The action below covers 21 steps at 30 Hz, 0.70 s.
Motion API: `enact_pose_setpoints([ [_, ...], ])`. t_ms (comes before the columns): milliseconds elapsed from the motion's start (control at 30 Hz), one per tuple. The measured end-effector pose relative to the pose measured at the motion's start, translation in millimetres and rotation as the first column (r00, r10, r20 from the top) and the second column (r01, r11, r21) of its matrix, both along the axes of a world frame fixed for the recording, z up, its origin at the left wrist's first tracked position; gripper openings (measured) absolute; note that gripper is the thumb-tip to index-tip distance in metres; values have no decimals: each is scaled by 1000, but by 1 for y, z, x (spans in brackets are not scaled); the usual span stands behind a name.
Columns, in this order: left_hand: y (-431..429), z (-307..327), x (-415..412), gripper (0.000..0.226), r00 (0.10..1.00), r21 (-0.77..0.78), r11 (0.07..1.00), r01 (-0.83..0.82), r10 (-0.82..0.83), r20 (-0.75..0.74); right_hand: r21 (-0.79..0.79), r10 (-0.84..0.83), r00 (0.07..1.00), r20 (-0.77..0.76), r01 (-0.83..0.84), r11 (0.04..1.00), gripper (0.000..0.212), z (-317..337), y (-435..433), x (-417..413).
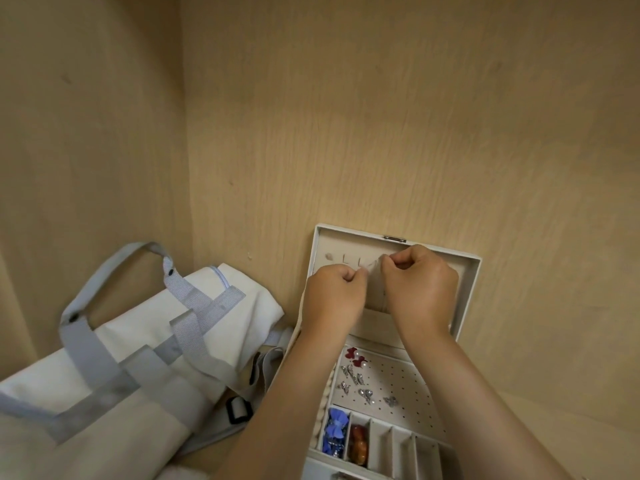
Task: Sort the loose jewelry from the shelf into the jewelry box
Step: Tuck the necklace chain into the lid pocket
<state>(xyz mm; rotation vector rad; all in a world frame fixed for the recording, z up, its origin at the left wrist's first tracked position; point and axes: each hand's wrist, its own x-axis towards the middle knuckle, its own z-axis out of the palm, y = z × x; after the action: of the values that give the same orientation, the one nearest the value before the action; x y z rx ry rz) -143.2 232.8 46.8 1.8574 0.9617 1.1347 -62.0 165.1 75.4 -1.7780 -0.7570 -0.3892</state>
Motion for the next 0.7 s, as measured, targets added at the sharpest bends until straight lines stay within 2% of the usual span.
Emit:
enact_pose_setpoints([
  [133,4,3,-4,39,999,-37,998,45,-45,-5,-70,29,999,-31,-31,997,13,-6,-7,1],
  [233,7,7,-11,35,991,-64,991,116,-119,-54,-107,81,995,-61,-87,990,12,-15,-13,-3],
  [367,11,11,-17,34,984,-63,992,112,-120,-131,-121,136,986,-94,-147,982,12,-15,-18,-5],
  [467,9,15,-24,32,943,-98,965,243,-259,-209,-180,204,968,-144,-228,957,14,-18,-22,-4],
  [600,2,25,-34,24,844,-242,880,409,-465,-267,-180,361,867,-343,-438,881,37,-21,-24,-4],
  [700,4,32,-44,20,802,-260,858,443,-509,-313,-65,472,716,-515,-581,811,32,-16,-30,-3],
])
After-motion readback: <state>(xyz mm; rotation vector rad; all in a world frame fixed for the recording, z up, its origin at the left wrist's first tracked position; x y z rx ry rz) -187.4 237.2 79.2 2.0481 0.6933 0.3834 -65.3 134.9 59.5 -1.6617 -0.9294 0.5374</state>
